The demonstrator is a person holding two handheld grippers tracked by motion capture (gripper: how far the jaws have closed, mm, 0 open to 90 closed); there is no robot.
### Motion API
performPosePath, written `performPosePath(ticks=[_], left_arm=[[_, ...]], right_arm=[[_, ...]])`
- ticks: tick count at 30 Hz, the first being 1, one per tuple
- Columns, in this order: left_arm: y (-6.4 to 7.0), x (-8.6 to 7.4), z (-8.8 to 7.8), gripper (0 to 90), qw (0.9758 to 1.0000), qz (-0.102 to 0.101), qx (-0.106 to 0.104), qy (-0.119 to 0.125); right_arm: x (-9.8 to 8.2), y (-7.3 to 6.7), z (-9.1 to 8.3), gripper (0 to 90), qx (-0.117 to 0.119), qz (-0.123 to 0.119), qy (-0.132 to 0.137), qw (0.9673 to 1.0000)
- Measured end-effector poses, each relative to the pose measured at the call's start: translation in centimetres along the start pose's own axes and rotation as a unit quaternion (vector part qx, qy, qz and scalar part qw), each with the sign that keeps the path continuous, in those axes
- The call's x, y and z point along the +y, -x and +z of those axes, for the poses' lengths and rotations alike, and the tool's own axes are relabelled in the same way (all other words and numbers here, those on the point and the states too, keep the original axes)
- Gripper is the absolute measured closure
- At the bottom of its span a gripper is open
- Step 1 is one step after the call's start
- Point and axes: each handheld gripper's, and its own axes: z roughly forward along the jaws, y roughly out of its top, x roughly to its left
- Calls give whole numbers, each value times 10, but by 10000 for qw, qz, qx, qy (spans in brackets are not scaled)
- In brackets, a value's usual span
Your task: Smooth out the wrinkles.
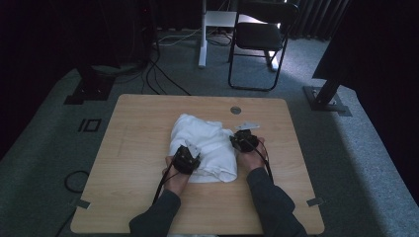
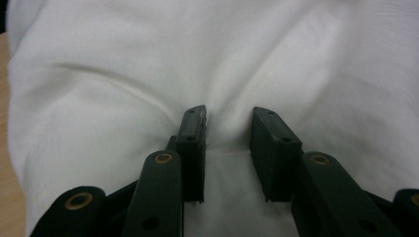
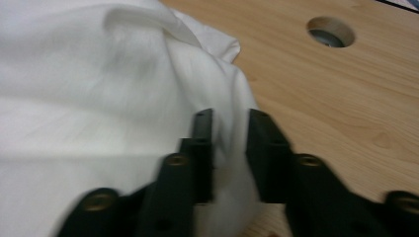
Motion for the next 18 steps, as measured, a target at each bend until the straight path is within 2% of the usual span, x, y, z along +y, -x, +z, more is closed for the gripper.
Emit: performPosePath(ticks=[1,2,3,4,6,7,8,9,10,11,13,18], left_arm=[[-5,4,-3,661,9992,-145,-358,100],[-6,4,-7,569,9986,-166,-486,128],[-6,4,-17,543,9971,-176,-709,219],[-5,3,-24,534,9959,-182,-837,301],[-4,0,-46,504,9935,-58,-978,573],[-4,0,-46,492,9935,-58,-978,573],[-8,-4,-66,486,9919,-29,-1040,732],[-10,-5,-71,484,9917,-4,-1036,755],[-13,-8,-78,477,9920,28,-1000,771],[-13,-8,-78,475,9920,28,-1000,771],[-23,-15,-92,473,9925,1,-908,819],[-40,-28,-102,467,9937,-199,-788,767]], right_arm=[[0,0,0,646,0,0,0,10000],[-4,1,-14,562,66,103,153,9998],[-6,1,-19,541,102,114,179,9997],[-11,1,-29,520,152,149,230,9995],[-19,1,-43,489,205,254,372,9988],[-19,1,-43,489,205,254,372,9988],[-34,2,-64,467,293,296,499,9979],[-39,2,-71,460,308,302,541,9976],[-43,2,-76,457,304,295,566,9975],[-43,2,-76,457,304,295,566,9975],[-61,6,-91,445,142,292,596,9977],[-83,15,-98,436,59,424,417,9982]])
